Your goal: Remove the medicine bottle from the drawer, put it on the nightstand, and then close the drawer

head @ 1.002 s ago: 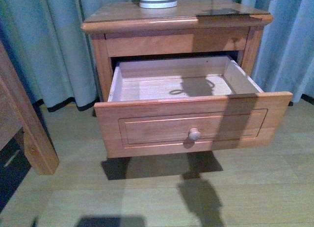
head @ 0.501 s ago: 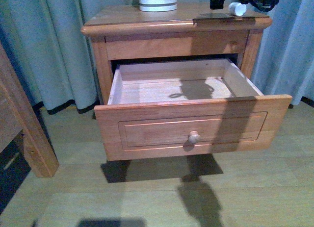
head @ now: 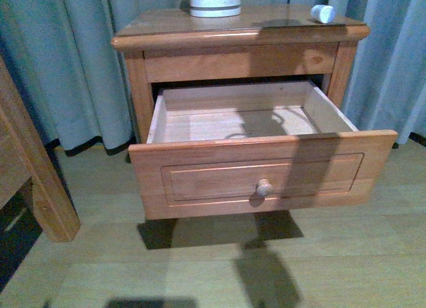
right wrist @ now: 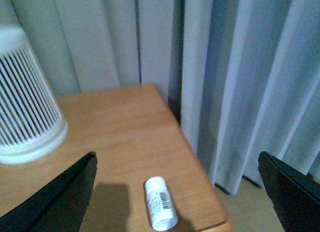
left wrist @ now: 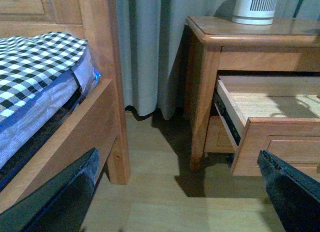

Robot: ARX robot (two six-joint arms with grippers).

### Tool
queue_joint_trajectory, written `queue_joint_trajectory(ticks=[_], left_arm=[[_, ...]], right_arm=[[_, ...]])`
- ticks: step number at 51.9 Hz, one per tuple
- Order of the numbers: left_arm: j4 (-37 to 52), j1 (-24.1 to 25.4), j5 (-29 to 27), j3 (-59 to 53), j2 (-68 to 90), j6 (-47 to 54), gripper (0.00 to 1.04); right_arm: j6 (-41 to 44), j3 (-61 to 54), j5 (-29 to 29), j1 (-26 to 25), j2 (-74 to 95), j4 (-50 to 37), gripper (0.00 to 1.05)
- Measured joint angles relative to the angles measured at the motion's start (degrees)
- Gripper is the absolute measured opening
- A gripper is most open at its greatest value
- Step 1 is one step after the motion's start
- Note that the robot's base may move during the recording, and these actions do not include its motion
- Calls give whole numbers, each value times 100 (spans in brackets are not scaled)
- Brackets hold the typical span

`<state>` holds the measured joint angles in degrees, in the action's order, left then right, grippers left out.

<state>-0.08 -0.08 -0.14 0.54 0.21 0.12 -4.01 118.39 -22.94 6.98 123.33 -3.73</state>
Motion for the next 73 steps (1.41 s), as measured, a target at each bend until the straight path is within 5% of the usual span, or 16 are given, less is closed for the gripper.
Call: queue_joint_trajectory(ticks=[8,19,33,50,73], left_arm=[[0,0,0,0,0,0,98],[0,0,0,0,0,0,98],[0,0,0,0,0,0,98],[0,0,0,0,0,0,98],[0,0,0,0,0,0,98]], right_arm=[[24,-2951,166,-136,-2312,-1075,98],[-415,-6780,435,-190,-4024,-1360,98],[-850,-8826,647,313,-4575,-2050,98],[-1106,-8839,713,706,-2308,-4120,98],[-929,-6662,868,654,-308,-4096,98]])
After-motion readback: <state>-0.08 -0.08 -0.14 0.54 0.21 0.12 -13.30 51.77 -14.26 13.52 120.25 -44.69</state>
